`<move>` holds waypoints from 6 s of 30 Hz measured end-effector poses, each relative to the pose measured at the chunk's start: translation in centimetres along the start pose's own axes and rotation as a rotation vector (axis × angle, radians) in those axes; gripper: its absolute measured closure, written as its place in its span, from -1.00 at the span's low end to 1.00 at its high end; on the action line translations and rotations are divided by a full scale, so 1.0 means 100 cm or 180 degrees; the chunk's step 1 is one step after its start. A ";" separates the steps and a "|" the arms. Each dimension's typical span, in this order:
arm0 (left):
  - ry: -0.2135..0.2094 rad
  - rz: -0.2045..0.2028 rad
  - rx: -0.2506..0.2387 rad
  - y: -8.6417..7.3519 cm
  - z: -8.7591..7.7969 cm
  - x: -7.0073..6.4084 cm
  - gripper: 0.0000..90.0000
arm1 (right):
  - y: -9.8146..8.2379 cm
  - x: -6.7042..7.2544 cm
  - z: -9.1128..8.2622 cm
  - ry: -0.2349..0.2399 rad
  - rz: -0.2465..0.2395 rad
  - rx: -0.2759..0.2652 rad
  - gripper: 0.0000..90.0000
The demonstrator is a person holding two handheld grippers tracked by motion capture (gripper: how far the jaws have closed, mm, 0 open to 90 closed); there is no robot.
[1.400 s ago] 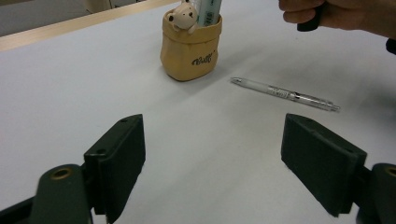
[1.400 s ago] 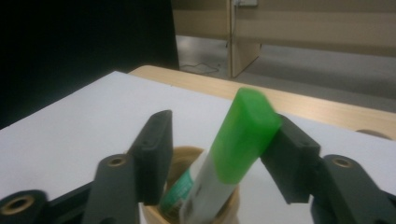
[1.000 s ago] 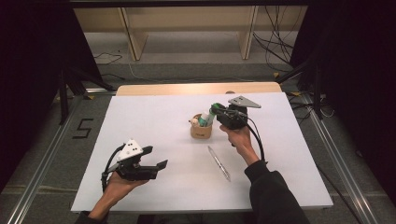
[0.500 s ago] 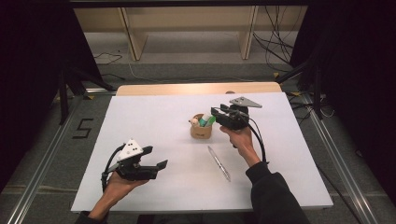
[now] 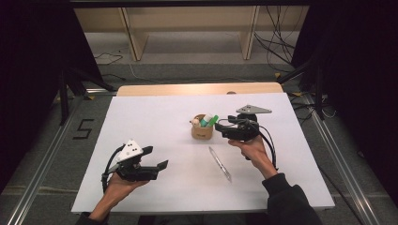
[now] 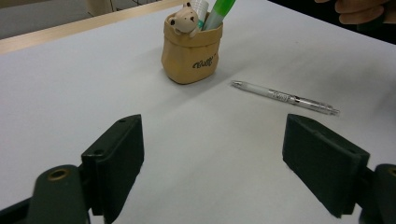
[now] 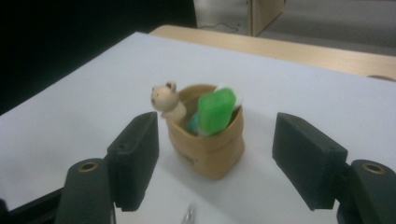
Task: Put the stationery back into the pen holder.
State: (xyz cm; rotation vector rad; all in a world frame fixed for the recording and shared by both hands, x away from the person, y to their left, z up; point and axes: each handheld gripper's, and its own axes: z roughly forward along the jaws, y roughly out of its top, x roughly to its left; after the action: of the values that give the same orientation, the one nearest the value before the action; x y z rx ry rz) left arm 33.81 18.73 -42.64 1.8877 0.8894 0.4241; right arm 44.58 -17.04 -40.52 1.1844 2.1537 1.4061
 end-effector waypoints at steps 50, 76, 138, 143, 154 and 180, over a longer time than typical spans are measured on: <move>-0.0084 -0.0117 -0.0335 0.000 -0.008 0.004 -0.63 | -0.036 0.039 0.031 0.0017 -0.0629 0.1774 0.01; -0.0088 -0.0061 -0.0314 -0.001 -0.007 0.002 -0.63 | -0.046 0.040 0.050 -0.0129 -0.0603 0.2129 0.53; -0.0078 -0.0063 -0.0313 -0.001 -0.007 0.003 -0.63 | -0.009 0.054 0.024 0.0193 -0.0700 0.1671 0.78; -0.0072 -0.0075 -0.0304 -0.001 -0.007 0.004 -0.63 | 0.002 0.052 0.013 0.0272 -0.0581 0.1284 0.78; -0.0077 -0.0086 -0.0289 -0.001 -0.006 0.005 -0.63 | 0.032 0.041 0.005 0.0106 -0.0266 0.0308 0.78; -0.0085 -0.0101 -0.0319 -0.001 -0.007 0.005 -0.63 | 0.064 0.043 0.066 -0.0443 0.0083 -0.0411 0.78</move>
State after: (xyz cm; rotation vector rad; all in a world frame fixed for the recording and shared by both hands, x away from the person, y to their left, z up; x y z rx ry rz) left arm 33.65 19.53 -42.45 1.7817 0.8637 0.4157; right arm 49.18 -8.52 -37.37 1.2275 1.9307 1.4063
